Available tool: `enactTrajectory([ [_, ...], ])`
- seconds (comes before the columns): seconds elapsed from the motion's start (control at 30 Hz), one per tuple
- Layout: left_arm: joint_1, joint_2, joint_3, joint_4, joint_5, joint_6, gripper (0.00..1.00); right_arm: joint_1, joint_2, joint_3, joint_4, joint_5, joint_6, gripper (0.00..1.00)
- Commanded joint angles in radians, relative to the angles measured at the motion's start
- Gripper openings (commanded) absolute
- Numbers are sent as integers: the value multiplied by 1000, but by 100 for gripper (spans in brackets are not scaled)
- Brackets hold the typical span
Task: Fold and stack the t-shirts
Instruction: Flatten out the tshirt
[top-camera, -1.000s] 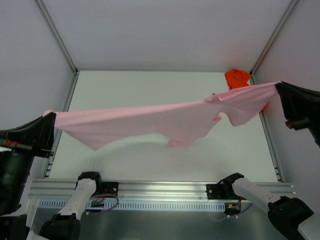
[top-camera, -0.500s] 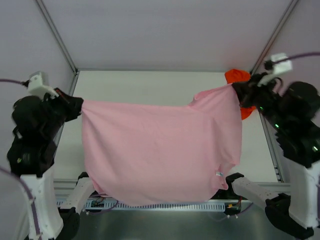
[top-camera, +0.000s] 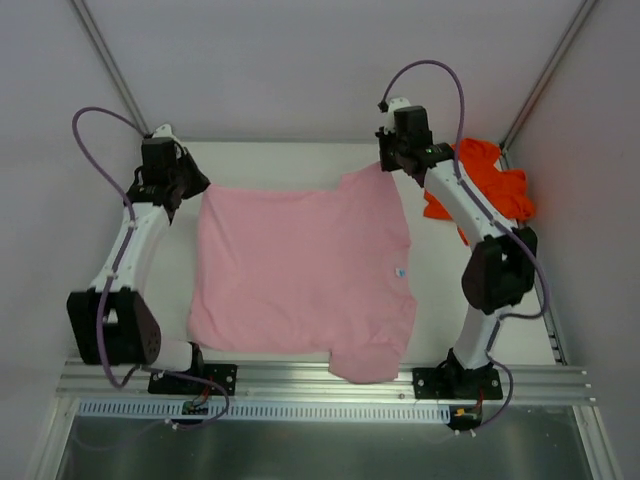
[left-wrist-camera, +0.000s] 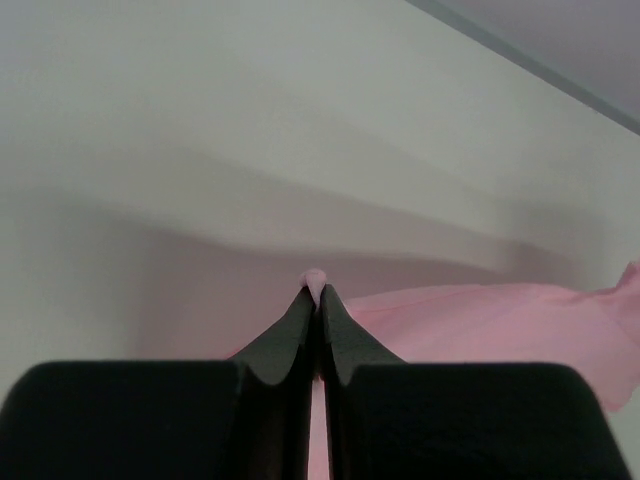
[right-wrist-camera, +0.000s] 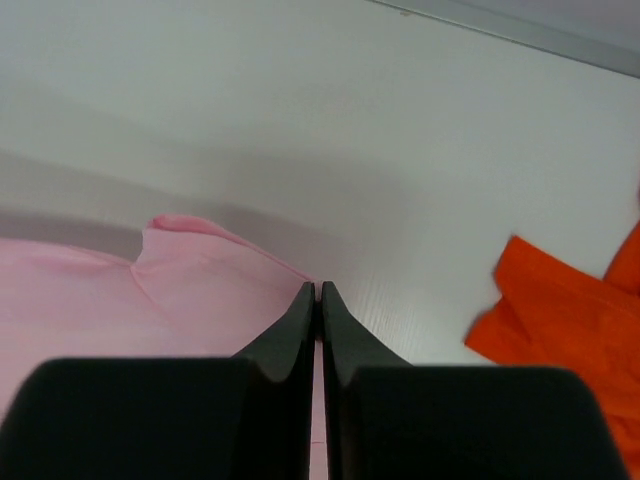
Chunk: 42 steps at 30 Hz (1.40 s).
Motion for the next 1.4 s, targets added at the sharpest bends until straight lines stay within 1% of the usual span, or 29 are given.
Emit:
enactTrajectory([
  [0.0, 2, 236, 138, 198, -34, 15, 0, -16, 181, 278, 141, 38, 9, 1],
  [0.03, 2, 284, 174, 195, -37, 15, 0, -18, 234, 338, 137, 45, -2, 1],
  [0.07, 3, 335, 213, 195, -35, 14, 0, -18, 343, 408, 106, 49, -11, 1],
  [0.1, 3, 422, 287, 192, -39, 11, 0, -18, 396, 556, 83, 54, -16, 1],
  [0.17, 2, 499, 352, 195, -40, -1, 0, -22, 490, 674, 54, 54, -30, 1],
  [0.2, 2, 568, 413, 196, -40, -3, 0, -22, 557, 713, 62, 52, -33, 1],
  [0.23, 2, 602, 442, 192, -40, -8, 0, -28, 579, 740, 103, 49, -31, 1],
  [0.27, 2, 636, 477, 186, -40, -14, 0, -32, 593, 737, 129, 54, -30, 1],
  [0.3, 2, 703, 545, 178, -43, -14, 0, -35, 619, 734, 155, 58, -27, 1],
  [0.33, 3, 734, 576, 170, -46, -15, 0, -41, 631, 734, 199, 63, -25, 1],
  [0.43, 2, 843, 688, 184, -34, -15, 0, -53, 677, 742, 261, 68, -22, 1],
  [0.5, 3, 913, 782, 184, -22, -5, 0, -58, 694, 767, 273, 72, -19, 1],
  [0.6, 5, 958, 849, 184, -11, 27, 0, -64, 699, 767, 279, 75, -22, 1],
  [0.67, 6, 952, 835, 207, -23, 57, 0, -68, 679, 738, 284, 78, -20, 1],
  [0.73, 26, 946, 817, 225, -2, 64, 0, -79, 656, 704, 304, 66, -10, 1],
  [0.87, 72, 950, 795, 273, 144, 51, 0, -90, 584, 620, 327, 54, 9, 1],
  [1.07, 79, 926, 739, 314, 208, 87, 0, -90, 495, 534, 359, 17, 19, 1],
  [1.17, 79, 898, 691, 347, 202, 92, 0, -91, 448, 449, 373, 2, 36, 1],
  [1.2, 80, 891, 674, 353, 205, 95, 0, -91, 403, 378, 400, -3, 39, 1],
  [1.27, 79, 863, 617, 380, 215, 98, 0, -90, 333, 307, 439, -14, 43, 1],
  [1.3, 79, 851, 598, 391, 227, 97, 0, -91, 313, 240, 447, -17, 41, 1],
  [1.37, 79, 811, 526, 426, 230, 94, 0, -90, 251, 175, 464, -21, 50, 1],
])
